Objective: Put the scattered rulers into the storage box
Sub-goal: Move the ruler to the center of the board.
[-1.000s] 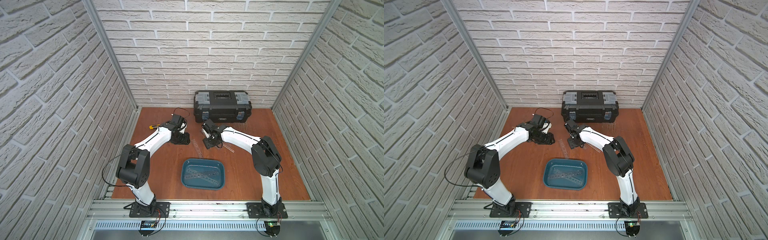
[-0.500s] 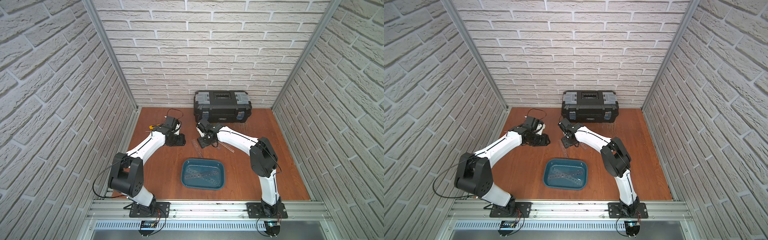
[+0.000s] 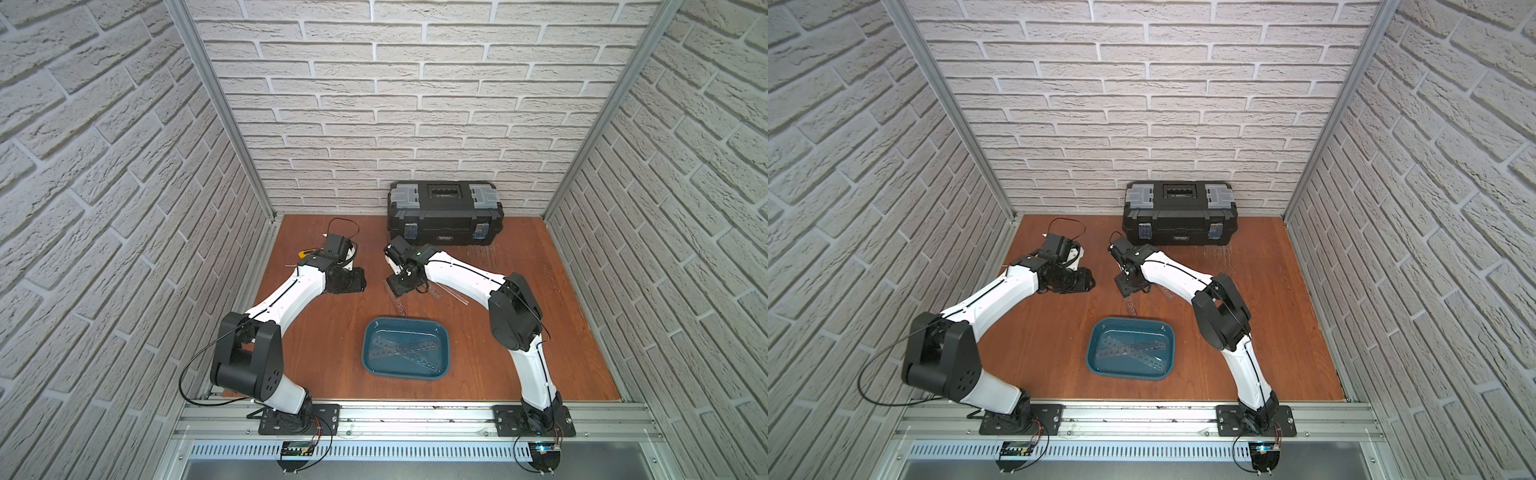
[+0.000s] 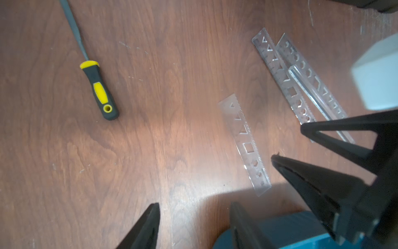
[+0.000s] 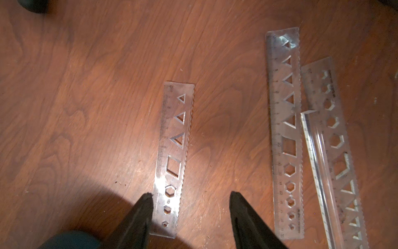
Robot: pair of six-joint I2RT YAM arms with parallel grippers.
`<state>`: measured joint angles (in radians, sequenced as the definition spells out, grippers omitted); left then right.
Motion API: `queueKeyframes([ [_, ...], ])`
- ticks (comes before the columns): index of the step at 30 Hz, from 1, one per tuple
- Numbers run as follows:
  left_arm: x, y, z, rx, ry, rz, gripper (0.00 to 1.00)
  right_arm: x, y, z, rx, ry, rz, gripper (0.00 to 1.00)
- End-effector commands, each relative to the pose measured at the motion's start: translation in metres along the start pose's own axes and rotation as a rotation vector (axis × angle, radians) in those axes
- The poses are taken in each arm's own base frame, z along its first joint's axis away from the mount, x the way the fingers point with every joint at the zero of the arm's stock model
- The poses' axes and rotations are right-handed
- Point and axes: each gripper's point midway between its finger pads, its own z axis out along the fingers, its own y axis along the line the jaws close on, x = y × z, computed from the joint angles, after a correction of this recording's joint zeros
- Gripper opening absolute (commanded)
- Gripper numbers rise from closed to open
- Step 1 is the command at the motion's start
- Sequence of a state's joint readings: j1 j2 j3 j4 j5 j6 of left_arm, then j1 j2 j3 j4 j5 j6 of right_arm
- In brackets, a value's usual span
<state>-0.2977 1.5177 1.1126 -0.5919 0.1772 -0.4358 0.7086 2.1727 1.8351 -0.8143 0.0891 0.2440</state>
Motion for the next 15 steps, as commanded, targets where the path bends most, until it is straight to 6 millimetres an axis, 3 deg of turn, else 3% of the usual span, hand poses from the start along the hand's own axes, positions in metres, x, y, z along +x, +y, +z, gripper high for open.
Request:
queueKeyframes([
  [1,-0.004,0.008,-0.007,-0.018,-0.046,-0.027,0.57,-0.001,0.01,-0.001,0.0,0.008,-0.002,0.64],
  [9,-0.001,0.013,-0.011,-0.028,-0.06,-0.037,0.57,0.001,0.024,0.013,0.01,0.047,0.002,0.65],
  [15,-0.001,0.014,-0.014,-0.026,-0.07,-0.04,0.58,0.0,0.025,0.023,0.025,0.06,0.02,0.66],
])
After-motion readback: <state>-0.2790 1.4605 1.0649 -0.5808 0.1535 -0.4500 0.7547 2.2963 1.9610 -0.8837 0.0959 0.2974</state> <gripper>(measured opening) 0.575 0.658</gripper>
